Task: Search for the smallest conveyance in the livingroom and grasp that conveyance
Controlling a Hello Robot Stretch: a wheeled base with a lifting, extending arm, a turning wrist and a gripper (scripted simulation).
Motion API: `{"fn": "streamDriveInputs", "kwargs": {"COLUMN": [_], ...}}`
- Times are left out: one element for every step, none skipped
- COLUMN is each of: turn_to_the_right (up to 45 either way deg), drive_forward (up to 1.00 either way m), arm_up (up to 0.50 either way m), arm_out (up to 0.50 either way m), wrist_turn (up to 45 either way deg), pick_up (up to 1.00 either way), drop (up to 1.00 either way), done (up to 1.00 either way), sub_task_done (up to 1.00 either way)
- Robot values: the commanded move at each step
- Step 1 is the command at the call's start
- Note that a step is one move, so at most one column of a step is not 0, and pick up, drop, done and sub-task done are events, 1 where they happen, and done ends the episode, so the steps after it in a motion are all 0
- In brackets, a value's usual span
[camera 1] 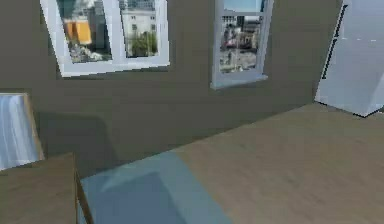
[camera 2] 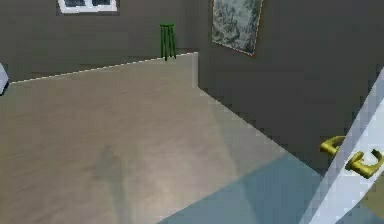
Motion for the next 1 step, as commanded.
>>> {"fn": "streamDriveInputs", "kwargs": {"turn_to_the_right": [-45.0], "drive_forward": [0.00], "arm_up": [0.00], "arm_out": [0.00], "wrist_turn": [0.0], "pick_up": [0.00], "drop": [0.00], "done": [0.00], "sub_task_done": [0.00]}}
